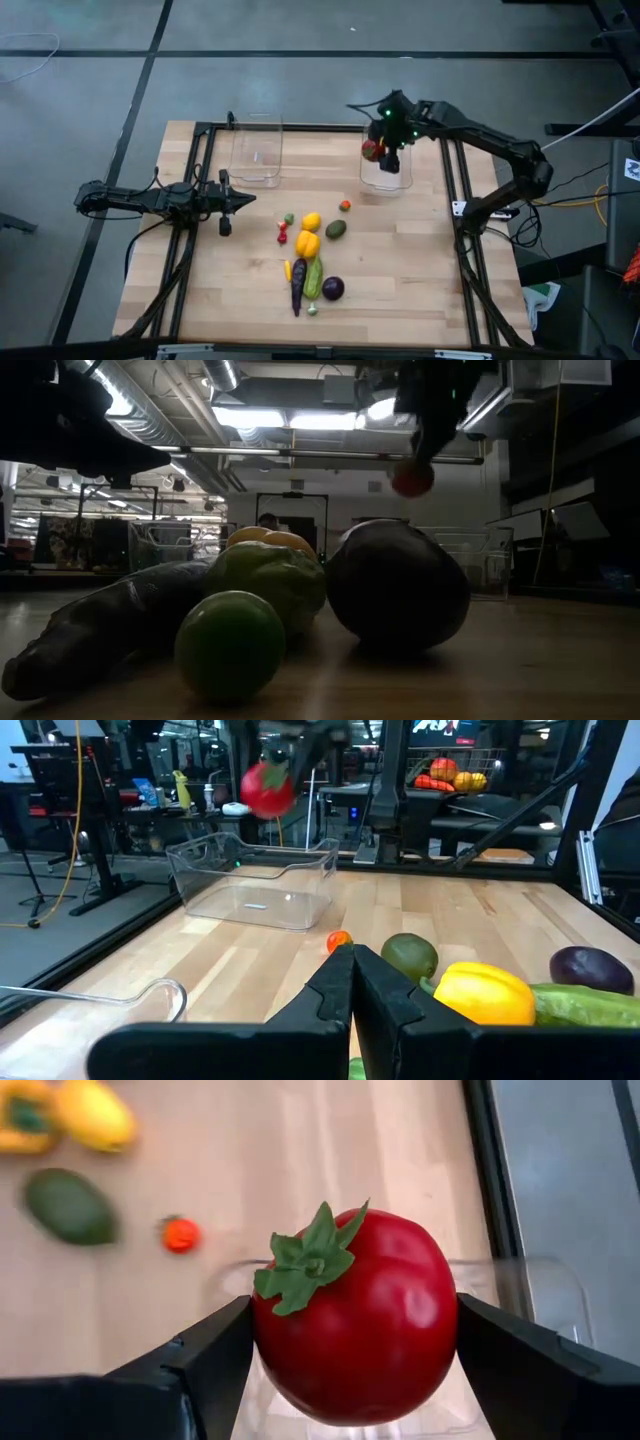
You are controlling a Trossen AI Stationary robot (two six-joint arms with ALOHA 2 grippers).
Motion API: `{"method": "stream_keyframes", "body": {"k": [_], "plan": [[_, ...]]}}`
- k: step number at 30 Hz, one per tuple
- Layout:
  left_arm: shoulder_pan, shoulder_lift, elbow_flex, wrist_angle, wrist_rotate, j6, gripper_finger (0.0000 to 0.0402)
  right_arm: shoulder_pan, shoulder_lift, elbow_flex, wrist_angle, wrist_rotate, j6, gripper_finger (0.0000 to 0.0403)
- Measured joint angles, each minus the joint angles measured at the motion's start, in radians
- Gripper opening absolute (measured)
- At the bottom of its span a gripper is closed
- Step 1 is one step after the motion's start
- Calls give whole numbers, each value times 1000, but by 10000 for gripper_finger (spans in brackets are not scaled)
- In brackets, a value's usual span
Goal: Sort produce into baskets
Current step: Put the red tomato into the right transparent bin
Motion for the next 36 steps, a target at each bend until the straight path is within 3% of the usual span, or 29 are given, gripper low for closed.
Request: {"method": "stream_keyframes", "body": {"k": [10,19,36], "plan": [[0,0,0,0,0,1,1,-215,2,-291,371,-64,-4,311],[0,0,0,0,0,1,1,-267,5,-502,628,-47,10,311],[0,0,0,0,0,-4,1,-267,5,-580,745,-21,6,312]]}}
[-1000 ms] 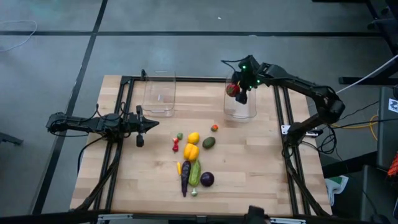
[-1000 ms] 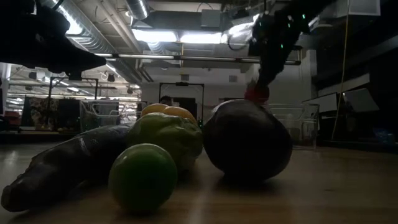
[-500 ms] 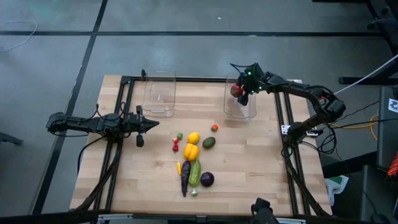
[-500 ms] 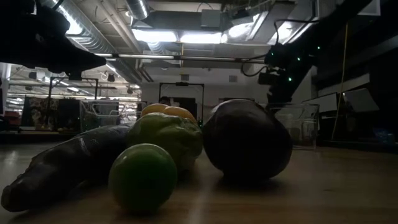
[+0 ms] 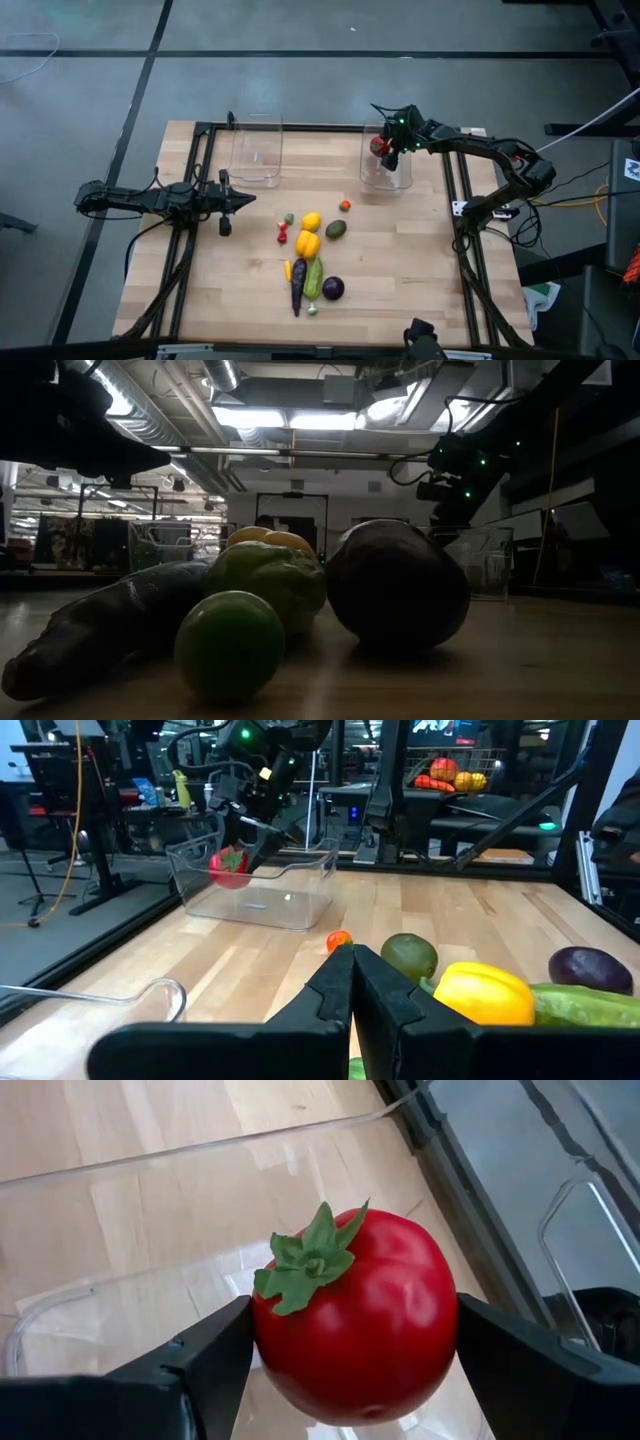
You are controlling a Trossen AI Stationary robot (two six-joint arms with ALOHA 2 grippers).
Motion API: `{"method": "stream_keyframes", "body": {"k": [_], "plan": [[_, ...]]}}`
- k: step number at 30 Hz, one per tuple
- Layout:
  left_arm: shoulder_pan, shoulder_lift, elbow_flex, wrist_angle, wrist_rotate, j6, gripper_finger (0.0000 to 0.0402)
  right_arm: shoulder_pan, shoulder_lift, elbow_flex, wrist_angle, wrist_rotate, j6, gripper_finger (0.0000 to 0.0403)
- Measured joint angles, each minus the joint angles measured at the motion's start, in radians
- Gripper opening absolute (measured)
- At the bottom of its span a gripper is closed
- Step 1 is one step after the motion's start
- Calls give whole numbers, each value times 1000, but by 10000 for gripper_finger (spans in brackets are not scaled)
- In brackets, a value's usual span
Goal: Sort produce into baskets
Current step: Put the red tomato into the right transparent bin
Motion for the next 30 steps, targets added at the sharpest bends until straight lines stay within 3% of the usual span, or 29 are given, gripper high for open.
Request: {"method": "stream_keyframes", "body": {"k": [23,30], "plan": [[0,0,0,0,0,-2,1,0,1,0,27,-22,3,312],[0,0,0,0,0,-2,1,0,46,0,40,-23,2,343]]}}
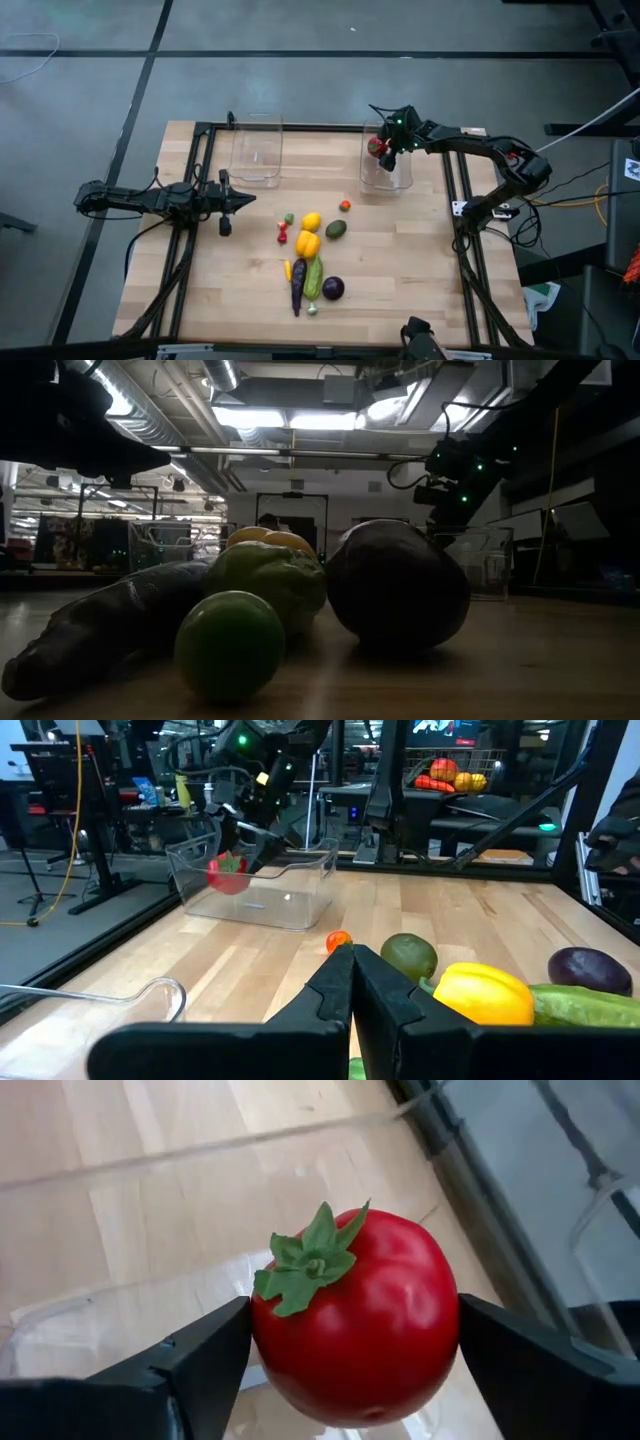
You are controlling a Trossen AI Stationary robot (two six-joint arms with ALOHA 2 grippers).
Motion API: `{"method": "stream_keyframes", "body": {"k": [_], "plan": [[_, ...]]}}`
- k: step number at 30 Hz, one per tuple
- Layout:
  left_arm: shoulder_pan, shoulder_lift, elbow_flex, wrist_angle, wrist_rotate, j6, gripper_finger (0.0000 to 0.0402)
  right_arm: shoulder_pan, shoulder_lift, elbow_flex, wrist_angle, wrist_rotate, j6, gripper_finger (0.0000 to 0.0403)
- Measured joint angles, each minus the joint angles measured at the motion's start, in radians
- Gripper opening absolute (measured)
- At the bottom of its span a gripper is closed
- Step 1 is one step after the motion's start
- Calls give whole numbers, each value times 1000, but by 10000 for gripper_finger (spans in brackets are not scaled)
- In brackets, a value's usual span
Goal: Sort produce into baskets
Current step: Put the red tomato into the right transparent bin, then put the orange peach into the right transparent bin
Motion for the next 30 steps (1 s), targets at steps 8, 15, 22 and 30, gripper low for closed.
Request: {"method": "stream_keyframes", "body": {"k": [8,15,22,30], "plan": [[0,0,0,0,0,0,2,0,34,0,6,6,-6,397],[0,0,0,0,0,0,1,0,33,16,-3,-11,-7,384],[0,0,0,0,0,0,1,0,32,143,-176,-12,-2,383],[0,0,0,0,0,0,1,0,32,375,-499,-40,2,383]]}}
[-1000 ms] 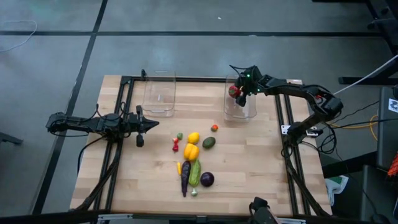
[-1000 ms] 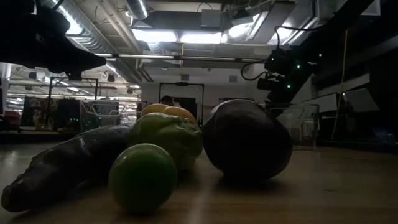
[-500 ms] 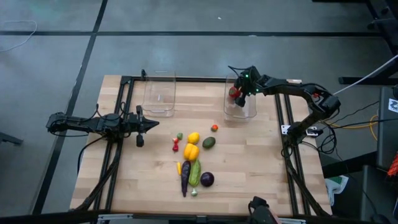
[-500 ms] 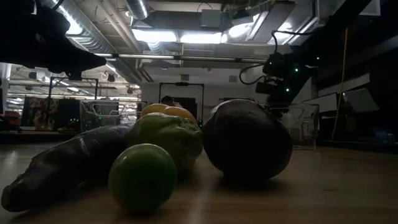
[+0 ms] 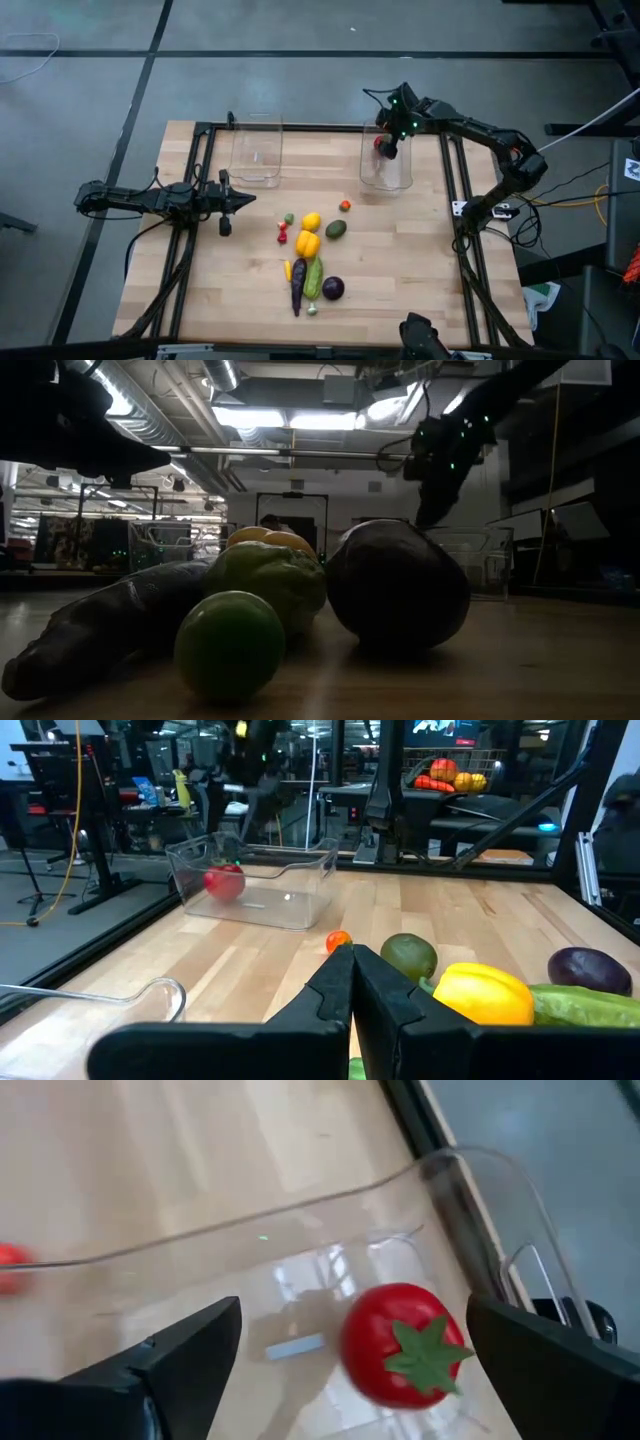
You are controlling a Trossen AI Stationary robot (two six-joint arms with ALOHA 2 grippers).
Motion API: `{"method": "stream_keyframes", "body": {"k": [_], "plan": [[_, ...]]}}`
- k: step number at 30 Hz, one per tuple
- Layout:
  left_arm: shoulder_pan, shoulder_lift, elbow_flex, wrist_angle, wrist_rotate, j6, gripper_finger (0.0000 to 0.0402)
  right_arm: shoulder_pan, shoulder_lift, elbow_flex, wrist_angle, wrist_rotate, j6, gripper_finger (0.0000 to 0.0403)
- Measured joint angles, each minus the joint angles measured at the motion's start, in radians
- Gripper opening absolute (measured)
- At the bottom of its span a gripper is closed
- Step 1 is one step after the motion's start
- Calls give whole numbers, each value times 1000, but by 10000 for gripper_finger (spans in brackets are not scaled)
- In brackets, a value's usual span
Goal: Sort produce into baskets
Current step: Put the orange peach into the right transparent bin
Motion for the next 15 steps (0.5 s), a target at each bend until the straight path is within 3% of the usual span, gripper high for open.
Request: {"method": "stream_keyframes", "body": {"k": [6,11,15], "plan": [[0,0,0,0,0,0,1,1,0,146,-179,-218,10,383],[0,0,0,0,0,0,1,17,-1,182,-178,-439,97,383],[0,0,0,0,0,0,1,84,-1,182,-158,-477,103,383]]}}
